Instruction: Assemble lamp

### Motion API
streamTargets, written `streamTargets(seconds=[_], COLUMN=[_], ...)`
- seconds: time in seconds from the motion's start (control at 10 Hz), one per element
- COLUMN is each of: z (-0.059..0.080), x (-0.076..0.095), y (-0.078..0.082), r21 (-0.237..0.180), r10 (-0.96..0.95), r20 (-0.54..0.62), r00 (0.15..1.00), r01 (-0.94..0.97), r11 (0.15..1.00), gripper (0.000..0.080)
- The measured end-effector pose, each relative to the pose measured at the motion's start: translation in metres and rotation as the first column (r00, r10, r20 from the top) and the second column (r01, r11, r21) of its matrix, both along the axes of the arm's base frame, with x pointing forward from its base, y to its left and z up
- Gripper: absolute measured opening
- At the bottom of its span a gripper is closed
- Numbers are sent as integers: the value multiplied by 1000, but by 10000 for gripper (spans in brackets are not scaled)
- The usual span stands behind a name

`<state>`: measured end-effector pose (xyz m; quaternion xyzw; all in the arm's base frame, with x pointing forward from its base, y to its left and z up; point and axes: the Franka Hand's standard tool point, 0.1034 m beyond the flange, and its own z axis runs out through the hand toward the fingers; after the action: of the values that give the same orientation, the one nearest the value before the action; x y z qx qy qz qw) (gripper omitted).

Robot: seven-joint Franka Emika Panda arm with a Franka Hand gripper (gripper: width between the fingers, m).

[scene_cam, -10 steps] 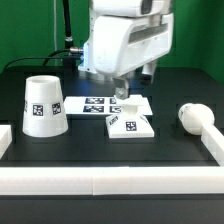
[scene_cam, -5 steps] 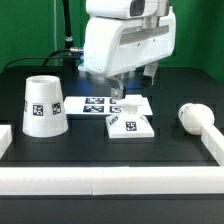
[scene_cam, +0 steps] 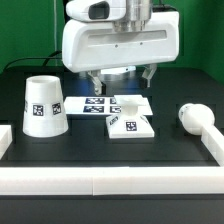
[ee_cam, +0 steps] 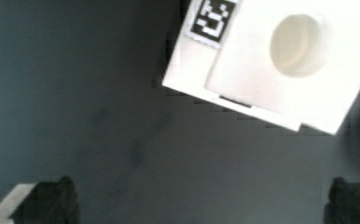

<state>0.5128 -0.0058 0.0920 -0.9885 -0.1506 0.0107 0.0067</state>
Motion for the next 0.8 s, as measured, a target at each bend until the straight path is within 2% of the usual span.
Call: streamTargets(seconds=[0.2, 0.3, 0.6, 0.8], z=[-2, -6, -21, -24], x=[-2, -9, -42, -45], y=[1, 2, 2, 3], r21=[7, 16, 9, 9], r10=[-146, -246, -244, -237], r20=[-5, -21, -49, -48], r00=[989, 969, 968, 970], r01=[146, 246, 245, 238], r11=[989, 969, 970, 971], gripper=[700, 700, 700, 700])
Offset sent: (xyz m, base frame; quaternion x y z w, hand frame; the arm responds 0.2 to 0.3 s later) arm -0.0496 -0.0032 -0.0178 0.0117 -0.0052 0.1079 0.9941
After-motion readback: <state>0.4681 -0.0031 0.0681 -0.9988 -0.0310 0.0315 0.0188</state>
